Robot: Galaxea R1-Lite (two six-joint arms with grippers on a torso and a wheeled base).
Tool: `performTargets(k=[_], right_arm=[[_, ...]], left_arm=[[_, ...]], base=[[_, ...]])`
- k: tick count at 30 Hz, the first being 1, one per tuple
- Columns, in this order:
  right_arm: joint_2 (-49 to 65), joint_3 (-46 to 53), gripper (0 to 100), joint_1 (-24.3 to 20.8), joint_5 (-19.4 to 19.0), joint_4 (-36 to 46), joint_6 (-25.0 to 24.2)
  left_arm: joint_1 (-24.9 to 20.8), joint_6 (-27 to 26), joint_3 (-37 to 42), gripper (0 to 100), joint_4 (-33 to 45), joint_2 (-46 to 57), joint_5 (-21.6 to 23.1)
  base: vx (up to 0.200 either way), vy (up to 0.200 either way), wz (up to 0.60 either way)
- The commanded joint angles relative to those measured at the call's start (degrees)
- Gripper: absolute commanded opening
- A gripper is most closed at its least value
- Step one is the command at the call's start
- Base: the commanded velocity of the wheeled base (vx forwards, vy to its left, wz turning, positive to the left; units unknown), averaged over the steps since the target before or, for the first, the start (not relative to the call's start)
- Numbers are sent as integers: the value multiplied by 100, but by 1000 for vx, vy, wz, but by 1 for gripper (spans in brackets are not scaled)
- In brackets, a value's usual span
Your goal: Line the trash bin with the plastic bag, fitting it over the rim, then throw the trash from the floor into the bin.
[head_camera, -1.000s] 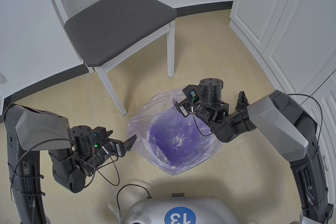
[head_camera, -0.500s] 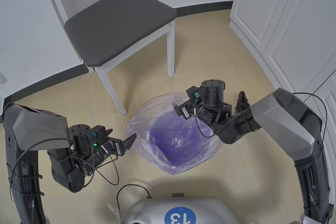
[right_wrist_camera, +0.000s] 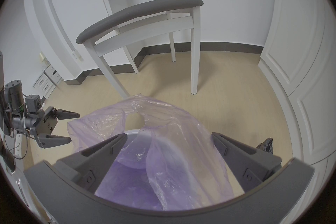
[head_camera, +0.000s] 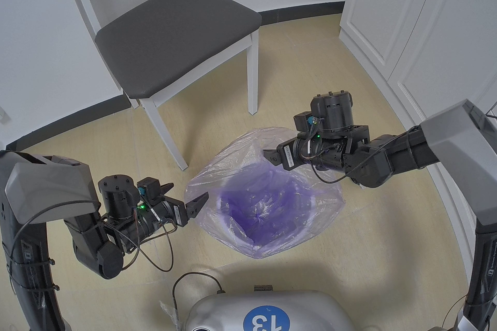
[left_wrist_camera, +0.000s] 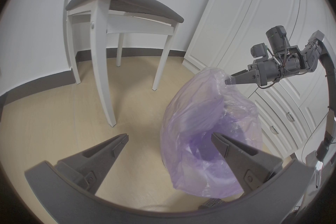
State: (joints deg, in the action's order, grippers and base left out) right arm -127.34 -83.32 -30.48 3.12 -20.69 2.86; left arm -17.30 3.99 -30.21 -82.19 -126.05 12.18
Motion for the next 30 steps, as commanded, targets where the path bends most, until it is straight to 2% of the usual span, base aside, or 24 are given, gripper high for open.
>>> performTargets(k=[1, 4, 8, 10, 13, 14, 15, 19, 24, 30], right_arm=[[157, 194, 100, 95, -31, -216, -67], [447, 739, 100, 182, -40, -296, 232], [746, 1600, 100, 429, -40, -480, 1366], [728, 1881, 100, 499, -31, -805, 1691], [676, 2039, 100, 543, -31, -1324, 1753], [676, 2039, 100, 543, -31, -1324, 1753], [561, 2031, 100, 604, -31, -1412, 1797], [324, 1899, 100, 727, -22, -1421, 1814], [-247, 1222, 100, 815, 57, -1403, 1779], [-792, 563, 100, 965, 57, -1254, 1753]], left_arm=[[-151, -100, -416, 100, 476, 441, 57], [-221, -240, -697, 100, 1012, 599, 65], [-283, -803, -1207, 100, 1838, 555, 39], [-300, -873, -1514, 100, 2110, 467, 30], [-353, -908, -1963, 100, 2515, 292, 4], [-353, -908, -1963, 100, 2515, 292, 4], [-336, -917, -2340, 100, 2814, 133, -84], [-292, -926, -2965, 100, 3297, -130, -128], [-186, -926, -4063, 100, 3868, -693, -172], [-89, -917, -4810, 100, 4229, -1159, -198]], base=[[0, 0, 0], [0, 0, 0], [0, 0, 0], [0, 0, 0], [0, 0, 0], [0, 0, 0], [0, 0, 0], [0, 0, 0], [0, 0, 0], [0, 0, 0]])
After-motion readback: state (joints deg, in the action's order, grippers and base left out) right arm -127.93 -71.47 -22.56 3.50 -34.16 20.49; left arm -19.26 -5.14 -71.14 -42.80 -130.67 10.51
